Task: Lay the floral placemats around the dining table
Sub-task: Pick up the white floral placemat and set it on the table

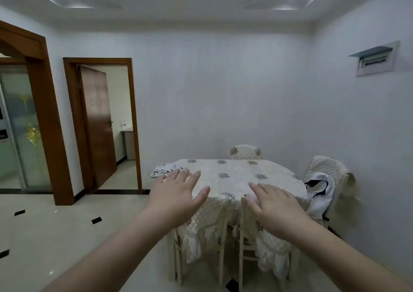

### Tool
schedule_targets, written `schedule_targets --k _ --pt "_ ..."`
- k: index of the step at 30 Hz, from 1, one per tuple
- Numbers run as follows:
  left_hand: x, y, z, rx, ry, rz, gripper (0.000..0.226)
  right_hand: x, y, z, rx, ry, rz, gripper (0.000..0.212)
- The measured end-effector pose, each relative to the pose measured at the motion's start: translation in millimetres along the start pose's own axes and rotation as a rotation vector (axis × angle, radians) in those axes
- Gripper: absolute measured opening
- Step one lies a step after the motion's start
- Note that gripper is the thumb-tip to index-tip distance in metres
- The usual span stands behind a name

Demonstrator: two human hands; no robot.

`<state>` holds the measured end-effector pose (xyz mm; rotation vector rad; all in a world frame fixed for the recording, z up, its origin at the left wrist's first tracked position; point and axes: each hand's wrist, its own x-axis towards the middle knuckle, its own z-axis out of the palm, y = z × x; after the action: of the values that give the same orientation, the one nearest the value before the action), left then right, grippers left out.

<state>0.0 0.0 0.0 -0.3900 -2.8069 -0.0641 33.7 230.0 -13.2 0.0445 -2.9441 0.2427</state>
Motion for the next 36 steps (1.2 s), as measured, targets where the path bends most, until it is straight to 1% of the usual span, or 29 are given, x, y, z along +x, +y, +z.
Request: schedule_targets --k 3,5,10,13,17,23,27,31,34,36 --pt "27 11 12 0.014 -0.01 -0.017 0.068 23 22 0 -0.004 0.013 -0.005 0.06" --pt "42 15 19 0.017 -0.034 -0.019 0.068 38 32 -1 0.007 -0.017 -0.011 0.059" --pt "74 22 31 0.026 -0.025 -0.042 0.068 78 49 5 0.038 -0.022 -0.054 0.058" --pt "87 22 36 0.043 -0.049 -0.085 0.067 100 51 12 0.041 -0.039 -0.074 0.06" --pt "105 0 42 0.063 -0.101 -0.164 0.07 127 38 23 0.028 -0.078 -0.108 0.063" --pt "115 -49 52 0.083 -0.094 -0.172 0.069 174 -17 45 0.058 -0.085 -0.213 0.062" --pt "120 -106 58 0.125 -0.065 -0.216 0.067 211 -71 55 0.04 -0.045 -0.28 0.06" --pt "123 -169 62 0.131 -0.078 -0.265 0.066 240 -131 71 0.013 -0.044 -0.348 0.059" --pt "127 -202 57 0.098 -0.115 -0.258 0.067 263 -172 76 0.012 -0.055 -0.375 0.058" --pt "132 -222 52 0.088 -0.106 -0.248 0.067 275 -196 76 0.03 -0.048 -0.389 0.056"
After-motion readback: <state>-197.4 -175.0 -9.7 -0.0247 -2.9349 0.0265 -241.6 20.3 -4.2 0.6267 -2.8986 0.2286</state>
